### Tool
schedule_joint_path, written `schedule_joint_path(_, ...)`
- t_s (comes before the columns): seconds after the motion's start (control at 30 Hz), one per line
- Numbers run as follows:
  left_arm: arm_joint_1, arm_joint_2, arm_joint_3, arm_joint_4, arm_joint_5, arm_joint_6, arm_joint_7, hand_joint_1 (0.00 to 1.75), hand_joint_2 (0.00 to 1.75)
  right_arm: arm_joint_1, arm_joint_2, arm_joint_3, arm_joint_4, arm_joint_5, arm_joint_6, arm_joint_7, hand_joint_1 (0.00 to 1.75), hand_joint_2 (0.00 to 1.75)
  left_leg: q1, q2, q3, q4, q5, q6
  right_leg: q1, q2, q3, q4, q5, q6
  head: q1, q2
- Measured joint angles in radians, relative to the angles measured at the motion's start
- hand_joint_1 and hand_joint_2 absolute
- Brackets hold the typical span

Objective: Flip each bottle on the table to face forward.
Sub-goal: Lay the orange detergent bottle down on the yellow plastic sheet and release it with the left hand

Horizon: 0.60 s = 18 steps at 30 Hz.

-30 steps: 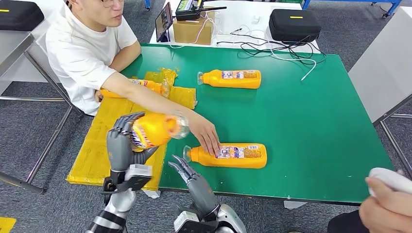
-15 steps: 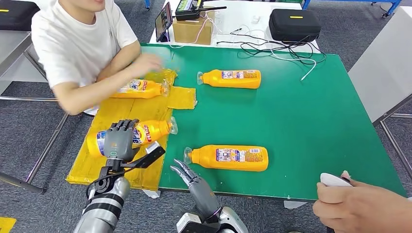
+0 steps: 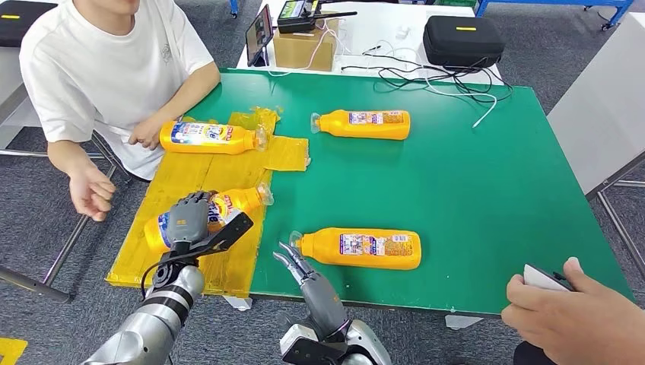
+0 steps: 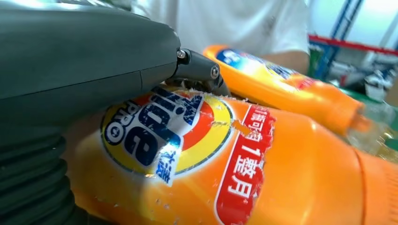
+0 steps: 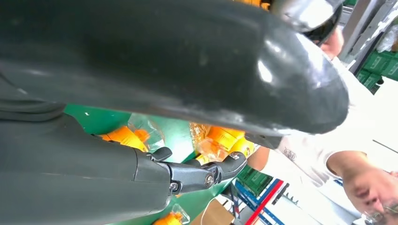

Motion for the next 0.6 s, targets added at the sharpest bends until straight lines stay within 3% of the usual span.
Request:
schedule_joint_path(0.17, -0.019, 0.005, -0.04, 0.015, 0.081, -0.111, 0.009, 0.0, 0.0, 0.0, 0.003, -0.018, 0.006, 0.005, -0.004, -0.007, 0.0, 0.0, 0.0, -0.001, 0.004, 0.0, 0.001, 0.0, 0.0, 0.0, 0.005, 0.0, 0.0, 0.0, 0.0, 0.0)
schedule_joint_path(0.6, -0.023, 0.003, -0.079, 0.016, 0.117, -0.127, 0.031, 0.0, 0.0, 0.005, 0.004, -0.038, 0.006, 0.007, -0.006, -0.008, 0.0, 0.0, 0.0, -0.001, 0.007, 0.0, 0.001, 0.0, 0.0, 0.0, 0.007, 0.0, 0.0, 0.0, 0.0, 0.0)
